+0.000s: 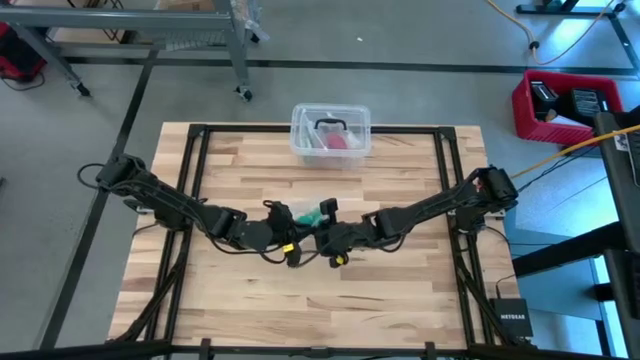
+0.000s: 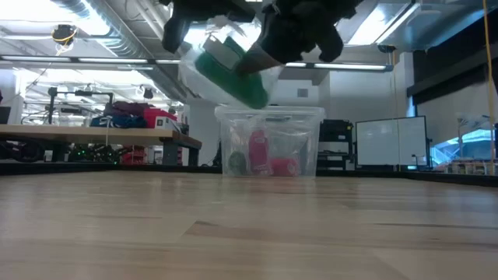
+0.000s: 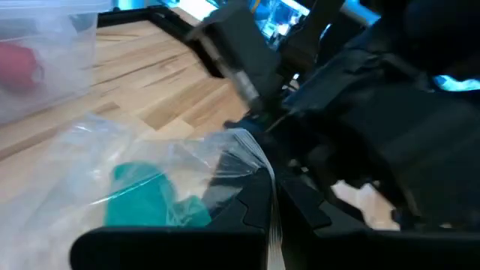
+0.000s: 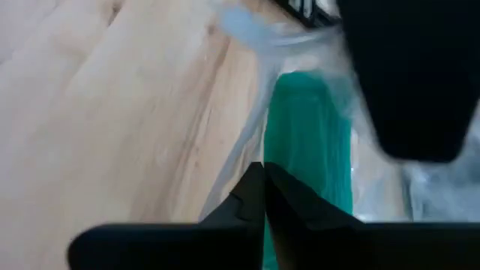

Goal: Roll bandage
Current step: Put the rolled bandage into the transparent zip bag

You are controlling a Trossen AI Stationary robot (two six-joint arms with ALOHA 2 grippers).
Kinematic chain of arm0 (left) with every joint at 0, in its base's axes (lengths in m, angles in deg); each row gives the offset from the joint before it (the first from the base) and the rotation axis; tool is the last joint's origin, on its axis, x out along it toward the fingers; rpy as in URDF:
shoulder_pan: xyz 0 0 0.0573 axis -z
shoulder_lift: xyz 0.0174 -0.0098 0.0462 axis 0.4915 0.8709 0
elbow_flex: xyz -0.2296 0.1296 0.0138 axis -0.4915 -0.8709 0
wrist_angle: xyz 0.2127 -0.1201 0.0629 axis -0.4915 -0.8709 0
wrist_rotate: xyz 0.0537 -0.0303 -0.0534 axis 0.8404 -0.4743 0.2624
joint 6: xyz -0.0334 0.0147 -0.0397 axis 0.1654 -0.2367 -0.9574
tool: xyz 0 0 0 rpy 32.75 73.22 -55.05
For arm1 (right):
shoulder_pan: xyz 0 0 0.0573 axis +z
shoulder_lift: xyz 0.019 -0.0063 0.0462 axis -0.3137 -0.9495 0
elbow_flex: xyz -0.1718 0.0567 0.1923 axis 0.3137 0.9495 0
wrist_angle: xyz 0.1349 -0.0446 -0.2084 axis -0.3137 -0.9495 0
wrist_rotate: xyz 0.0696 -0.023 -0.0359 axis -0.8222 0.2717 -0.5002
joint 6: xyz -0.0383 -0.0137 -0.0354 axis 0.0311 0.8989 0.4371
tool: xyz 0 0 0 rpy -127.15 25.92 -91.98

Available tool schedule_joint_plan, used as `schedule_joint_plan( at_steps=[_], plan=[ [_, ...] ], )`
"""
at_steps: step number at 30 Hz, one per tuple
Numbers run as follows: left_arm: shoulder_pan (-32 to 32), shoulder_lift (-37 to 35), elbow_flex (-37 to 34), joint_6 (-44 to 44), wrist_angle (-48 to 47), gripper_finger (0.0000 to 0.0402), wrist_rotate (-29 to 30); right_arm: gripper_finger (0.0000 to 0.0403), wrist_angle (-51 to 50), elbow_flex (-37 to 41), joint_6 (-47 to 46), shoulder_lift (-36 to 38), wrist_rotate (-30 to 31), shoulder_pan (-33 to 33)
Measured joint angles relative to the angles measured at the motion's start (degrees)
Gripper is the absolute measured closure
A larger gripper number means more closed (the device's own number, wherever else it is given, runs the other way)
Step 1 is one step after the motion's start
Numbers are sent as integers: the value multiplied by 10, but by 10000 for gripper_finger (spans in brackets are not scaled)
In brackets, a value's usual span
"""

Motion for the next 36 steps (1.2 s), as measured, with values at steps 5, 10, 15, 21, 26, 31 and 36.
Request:
schedule_joint_plan(
  at_steps=[5,10,15,21,26,31,36],
  plan=[
    [3,0,0,7,-28,396,0,372,-104,-34,-27,25,6,29],
    [4,0,0,13,-62,396,0,373,-274,-83,-84,87,15,73],
    [11,0,0,41,-62,396,0,364,-394,-78,-194,127,19,79],
    [20,0,0,56,-58,396,0,277,-342,20,-206,139,5,59],
    [30,0,0,62,-58,396,0,213,-159,119,-153,140,-26,21],
    [35,0,0,62,-59,396,0,204,-99,118,-112,140,-47,13],
    [34,0,0,69,-64,396,0,232,-98,87,-86,141,-101,15]
  ],
)
